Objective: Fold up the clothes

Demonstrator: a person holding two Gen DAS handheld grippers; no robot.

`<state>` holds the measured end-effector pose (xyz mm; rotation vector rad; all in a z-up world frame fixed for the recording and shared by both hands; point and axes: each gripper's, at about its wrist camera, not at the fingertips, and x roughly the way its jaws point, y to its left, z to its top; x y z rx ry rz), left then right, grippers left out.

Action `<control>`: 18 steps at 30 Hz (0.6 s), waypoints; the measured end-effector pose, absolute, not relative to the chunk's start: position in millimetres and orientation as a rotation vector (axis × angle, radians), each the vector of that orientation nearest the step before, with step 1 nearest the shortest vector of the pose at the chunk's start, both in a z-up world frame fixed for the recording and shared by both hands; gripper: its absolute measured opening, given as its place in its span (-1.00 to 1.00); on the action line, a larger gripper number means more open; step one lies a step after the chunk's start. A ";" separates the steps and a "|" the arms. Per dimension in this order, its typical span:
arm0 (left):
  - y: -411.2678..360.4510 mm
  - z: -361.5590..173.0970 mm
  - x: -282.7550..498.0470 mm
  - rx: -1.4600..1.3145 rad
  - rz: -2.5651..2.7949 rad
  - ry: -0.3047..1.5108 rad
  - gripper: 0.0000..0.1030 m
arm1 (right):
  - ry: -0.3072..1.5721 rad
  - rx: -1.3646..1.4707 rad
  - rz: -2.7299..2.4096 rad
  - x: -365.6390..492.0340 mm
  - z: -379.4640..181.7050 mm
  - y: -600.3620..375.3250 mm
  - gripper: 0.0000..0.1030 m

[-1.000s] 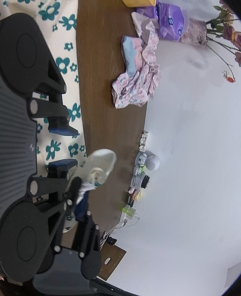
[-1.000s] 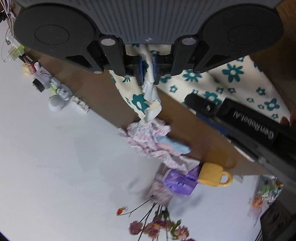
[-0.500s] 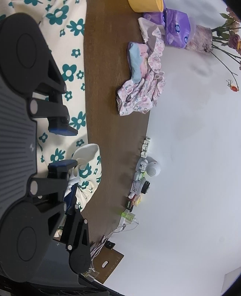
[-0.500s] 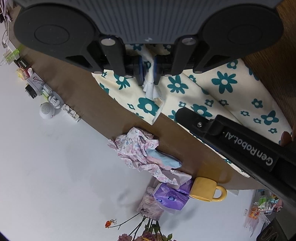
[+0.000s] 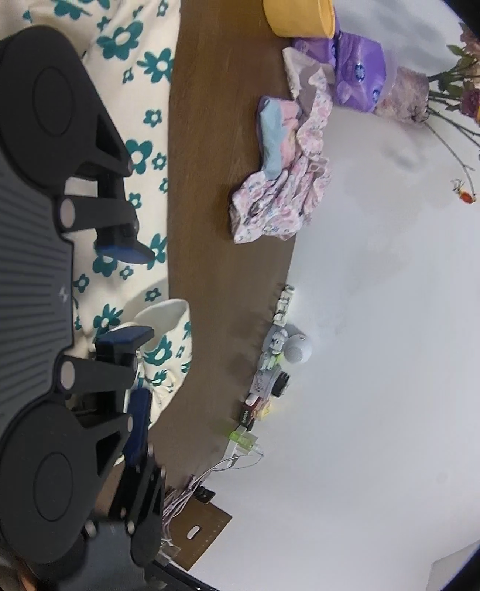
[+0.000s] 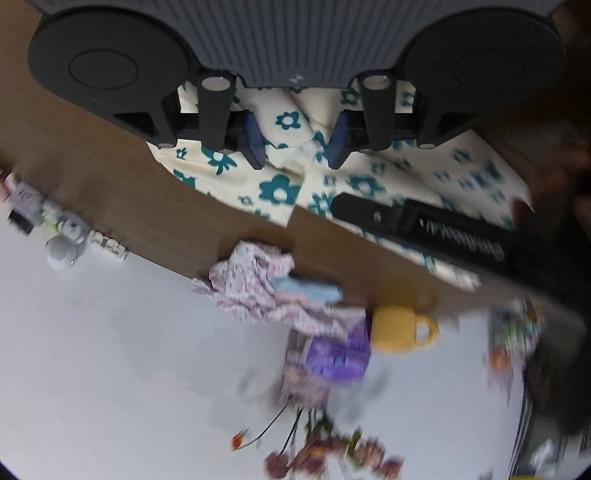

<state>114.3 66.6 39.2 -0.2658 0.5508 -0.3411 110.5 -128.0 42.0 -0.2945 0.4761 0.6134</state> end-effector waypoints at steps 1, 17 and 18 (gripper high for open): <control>67.1 41.8 112.9 -0.265 -0.339 0.545 -0.28 | 0.471 -0.247 0.621 109.4 47.7 -137.3 -0.18; 2.3 66.4 77.6 -0.092 -0.574 0.557 -0.06 | 0.567 0.067 0.641 124.8 24.7 -213.5 -0.25; -1.1 64.9 75.4 -0.061 -0.580 0.563 -0.06 | 0.576 0.093 0.651 129.2 23.7 -214.1 -0.31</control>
